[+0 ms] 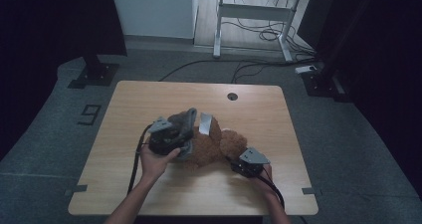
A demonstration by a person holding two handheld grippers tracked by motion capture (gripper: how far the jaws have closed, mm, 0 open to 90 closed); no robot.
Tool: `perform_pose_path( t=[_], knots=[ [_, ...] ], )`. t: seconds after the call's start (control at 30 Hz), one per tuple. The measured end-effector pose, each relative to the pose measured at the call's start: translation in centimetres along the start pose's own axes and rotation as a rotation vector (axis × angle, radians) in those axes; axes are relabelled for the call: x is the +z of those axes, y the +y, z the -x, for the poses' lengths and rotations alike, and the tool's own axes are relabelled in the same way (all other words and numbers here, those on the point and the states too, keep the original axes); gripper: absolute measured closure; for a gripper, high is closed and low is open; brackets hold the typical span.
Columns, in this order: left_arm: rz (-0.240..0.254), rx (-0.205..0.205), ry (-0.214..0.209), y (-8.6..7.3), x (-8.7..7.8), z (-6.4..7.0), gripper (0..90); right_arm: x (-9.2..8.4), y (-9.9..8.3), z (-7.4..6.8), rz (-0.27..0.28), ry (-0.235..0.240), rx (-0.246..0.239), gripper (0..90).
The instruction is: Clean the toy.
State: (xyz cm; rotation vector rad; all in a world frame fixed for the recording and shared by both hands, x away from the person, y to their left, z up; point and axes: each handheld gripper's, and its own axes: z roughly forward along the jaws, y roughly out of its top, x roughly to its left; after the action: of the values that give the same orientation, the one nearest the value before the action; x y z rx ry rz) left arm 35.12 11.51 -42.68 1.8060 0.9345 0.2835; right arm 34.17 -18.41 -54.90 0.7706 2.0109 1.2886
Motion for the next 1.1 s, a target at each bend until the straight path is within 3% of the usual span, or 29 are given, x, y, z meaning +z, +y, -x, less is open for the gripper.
perform_pose_path(
  t=[0.1,0.23,0.33,0.43,0.5,0.53,0.67,0.7,0.97,1.1],
  knots=[
    [-0.073,0.006,0.010,0.1,2.6,0.6,73.1,0.0,0.0,0.0,0.002,0.004,0.003,43.2],
    [-0.096,0.001,0.041,-1.0,4.2,0.3,73.9,-0.1,-0.1,0.2,0.003,0.012,0.009,41.9],
    [-0.103,-0.007,0.041,-2.2,4.2,-0.2,75.3,-0.2,0.0,0.4,0.005,0.026,0.023,37.7],
    [-0.081,-0.040,0.025,-3.4,3.9,-0.6,76.5,-0.4,0.2,0.6,0.003,0.031,0.069,25.4],
    [-0.076,-0.040,0.022,-3.8,3.7,-0.6,76.9,-0.4,0.3,0.7,0.000,0.030,0.078,22.3],
    [-0.066,-0.033,0.024,-4.2,3.5,-0.3,77.0,-0.6,0.6,0.8,-0.021,0.042,0.111,15.4],
    [-0.051,-0.017,0.031,-4.9,3.2,0.0,77.2,-1.1,1.0,1.1,-0.046,0.069,0.146,10.1],
    [-0.042,-0.016,0.033,-5.2,3.1,0.1,77.2,-1.6,1.2,1.5,-0.041,0.086,0.176,7.7],
    [-0.021,-0.013,0.012,-6.3,2.2,0.8,77.3,-3.1,2.6,3.0,0.033,0.097,0.269,9.1],
    [-0.016,-0.013,-0.002,-6.8,1.8,1.1,77.2,-2.0,2.9,2.9,-0.018,0.128,0.277,13.3]
  ],
)
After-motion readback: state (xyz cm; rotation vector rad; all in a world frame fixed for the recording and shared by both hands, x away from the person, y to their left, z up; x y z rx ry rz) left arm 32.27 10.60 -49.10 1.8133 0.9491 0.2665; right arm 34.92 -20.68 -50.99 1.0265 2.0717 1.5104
